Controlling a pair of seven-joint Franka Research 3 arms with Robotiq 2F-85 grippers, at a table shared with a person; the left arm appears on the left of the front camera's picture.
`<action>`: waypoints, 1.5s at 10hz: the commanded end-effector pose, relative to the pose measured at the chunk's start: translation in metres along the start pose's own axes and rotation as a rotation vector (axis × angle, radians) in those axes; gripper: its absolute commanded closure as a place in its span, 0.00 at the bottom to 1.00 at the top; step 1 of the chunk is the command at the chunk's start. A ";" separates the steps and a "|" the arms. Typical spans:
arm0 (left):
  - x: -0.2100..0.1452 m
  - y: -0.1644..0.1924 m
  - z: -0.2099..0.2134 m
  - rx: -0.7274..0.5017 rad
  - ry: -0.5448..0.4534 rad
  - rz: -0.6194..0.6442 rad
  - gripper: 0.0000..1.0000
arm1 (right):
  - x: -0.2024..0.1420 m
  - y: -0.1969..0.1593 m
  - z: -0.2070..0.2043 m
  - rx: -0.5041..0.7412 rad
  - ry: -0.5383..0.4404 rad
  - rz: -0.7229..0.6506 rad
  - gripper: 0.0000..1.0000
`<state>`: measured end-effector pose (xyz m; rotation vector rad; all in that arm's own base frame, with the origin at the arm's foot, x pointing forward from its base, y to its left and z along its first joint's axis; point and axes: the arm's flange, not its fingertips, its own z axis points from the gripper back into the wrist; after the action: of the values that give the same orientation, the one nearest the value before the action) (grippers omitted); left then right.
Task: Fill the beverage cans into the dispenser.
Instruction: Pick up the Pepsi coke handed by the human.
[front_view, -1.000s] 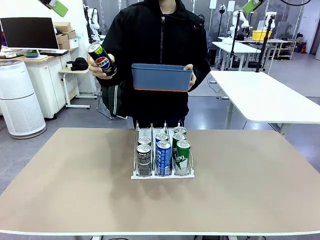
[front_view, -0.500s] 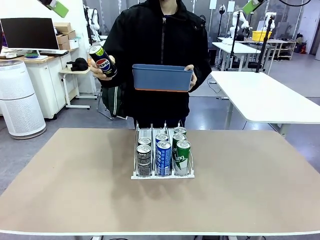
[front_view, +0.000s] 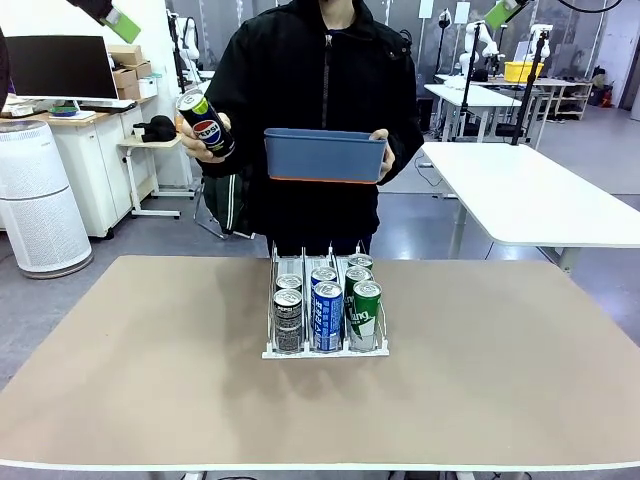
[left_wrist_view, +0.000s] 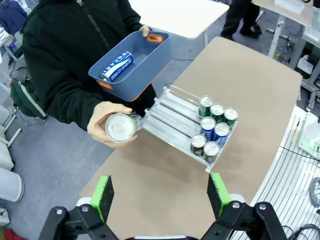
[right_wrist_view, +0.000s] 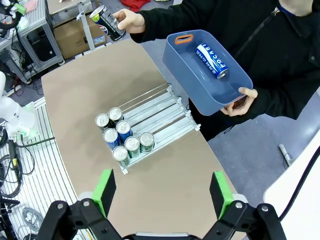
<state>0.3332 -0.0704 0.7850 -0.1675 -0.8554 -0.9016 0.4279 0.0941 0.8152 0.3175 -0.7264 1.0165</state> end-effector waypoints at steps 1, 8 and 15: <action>0.004 0.016 -0.014 0.056 0.052 -0.017 0.00 | 0.000 0.000 0.001 0.002 -0.008 -0.009 0.00; 0.007 0.026 -0.072 0.138 0.116 -0.013 0.00 | 0.000 0.000 0.001 0.002 -0.008 -0.009 0.00; 0.003 0.042 -0.121 0.004 0.054 -0.040 0.00 | 0.000 0.000 0.001 0.002 -0.008 -0.009 0.00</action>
<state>0.4280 -0.1089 0.7197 -0.0846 -0.7814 -0.9064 0.4279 0.0942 0.8154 0.3174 -0.7268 1.0167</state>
